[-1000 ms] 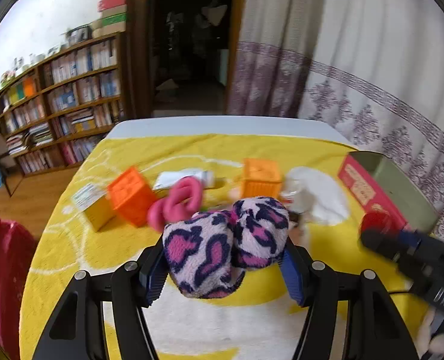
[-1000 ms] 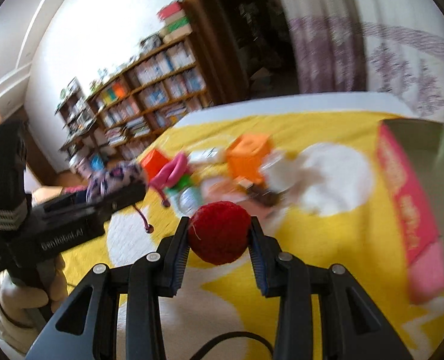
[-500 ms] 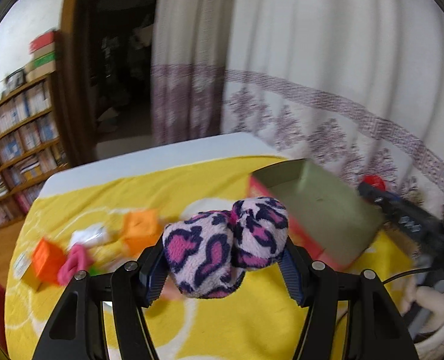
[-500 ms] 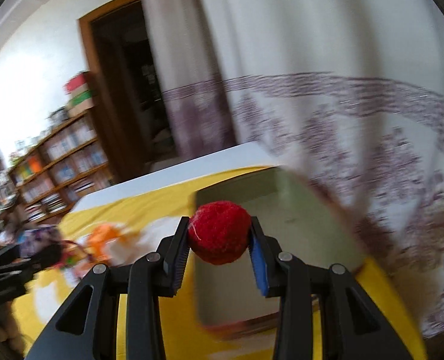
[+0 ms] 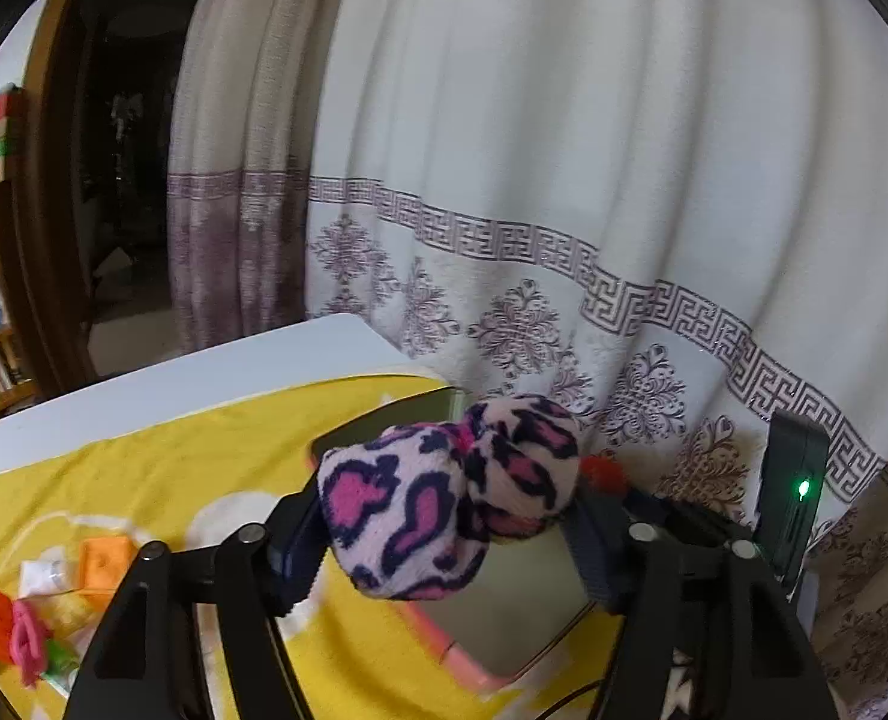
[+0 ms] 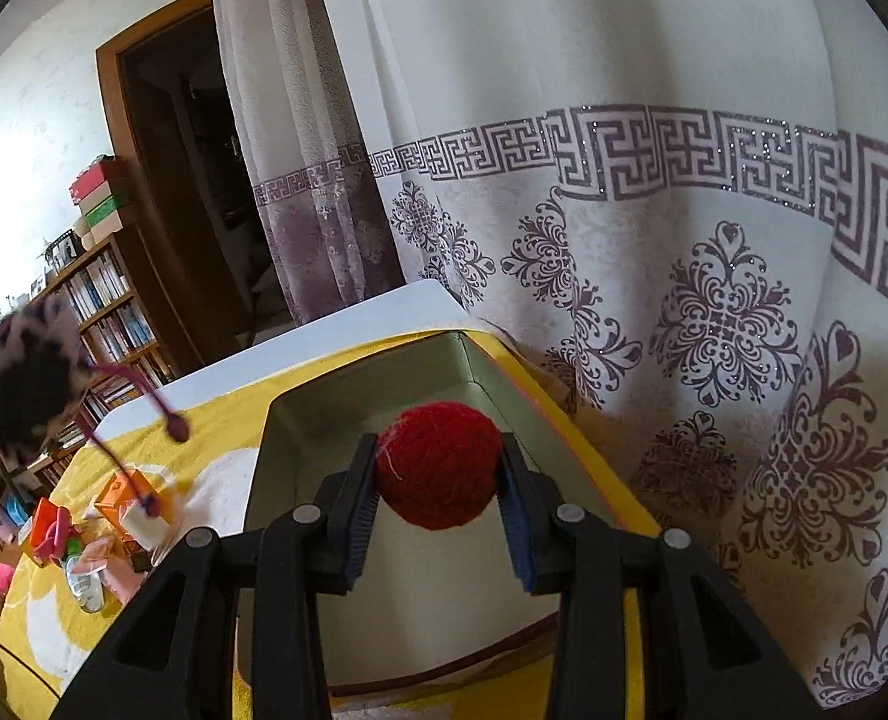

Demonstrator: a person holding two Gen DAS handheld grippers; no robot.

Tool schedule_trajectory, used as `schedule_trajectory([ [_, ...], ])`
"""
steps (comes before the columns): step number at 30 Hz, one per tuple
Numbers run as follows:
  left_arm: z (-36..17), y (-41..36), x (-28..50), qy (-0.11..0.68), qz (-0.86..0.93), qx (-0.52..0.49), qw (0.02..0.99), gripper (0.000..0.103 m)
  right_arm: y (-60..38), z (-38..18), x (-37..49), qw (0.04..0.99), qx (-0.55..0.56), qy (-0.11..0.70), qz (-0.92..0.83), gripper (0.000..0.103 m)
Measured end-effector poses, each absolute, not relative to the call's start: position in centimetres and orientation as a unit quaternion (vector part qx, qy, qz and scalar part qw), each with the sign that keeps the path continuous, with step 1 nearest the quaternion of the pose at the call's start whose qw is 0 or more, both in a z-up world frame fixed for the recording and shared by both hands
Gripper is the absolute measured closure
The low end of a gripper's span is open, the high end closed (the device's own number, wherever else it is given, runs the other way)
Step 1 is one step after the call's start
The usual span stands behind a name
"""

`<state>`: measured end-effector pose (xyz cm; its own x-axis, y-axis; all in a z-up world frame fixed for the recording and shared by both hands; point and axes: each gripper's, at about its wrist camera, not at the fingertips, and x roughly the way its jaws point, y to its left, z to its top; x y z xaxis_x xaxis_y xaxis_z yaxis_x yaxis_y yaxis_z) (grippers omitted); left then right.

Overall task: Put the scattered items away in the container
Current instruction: 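Carry both items to the tin box and release them inside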

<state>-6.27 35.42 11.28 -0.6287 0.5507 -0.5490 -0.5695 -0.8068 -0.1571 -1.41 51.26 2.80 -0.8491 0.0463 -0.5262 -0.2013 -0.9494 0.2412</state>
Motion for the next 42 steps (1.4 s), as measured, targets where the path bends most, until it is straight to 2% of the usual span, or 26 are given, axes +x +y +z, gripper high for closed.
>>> schedule_trajectory([
  [1,11.1,36.1,-6.5,0.014,0.9,-0.301,0.314,0.013,51.3,2.7,-1.4,0.064,-0.266,0.148,0.95,0.055],
  [2,11.0,36.3,-6.6,0.013,0.9,-0.301,0.315,0.011,51.5,2.6,-1.5,0.064,-0.267,0.152,0.95,0.047],
  [3,10.8,36.6,-6.8,0.012,0.899,-0.303,0.316,0.011,51.6,2.5,-1.5,0.065,-0.265,0.155,0.949,0.028],
  [4,10.7,36.7,-6.9,0.011,0.897,-0.307,0.318,0.01,51.8,2.4,-1.4,0.07,-0.261,0.157,0.95,0.019],
  [13,10.2,33.4,-7.5,-0.032,0.9,-0.323,0.292,0.01,51.8,2.4,-1.1,0.091,-0.252,0.154,0.951,0.019],
  [30,7.0,25.1,-7.1,-0.05,0.916,-0.355,0.178,0.01,50.0,2.8,-0.6,0.088,-0.241,0.14,0.956,0.019],
  [42,5.0,14.9,-6.2,-0.102,0.922,-0.366,0.079,0.01,44.9,4.7,0.0,0.01,-0.239,0.136,0.961,0.019],
])
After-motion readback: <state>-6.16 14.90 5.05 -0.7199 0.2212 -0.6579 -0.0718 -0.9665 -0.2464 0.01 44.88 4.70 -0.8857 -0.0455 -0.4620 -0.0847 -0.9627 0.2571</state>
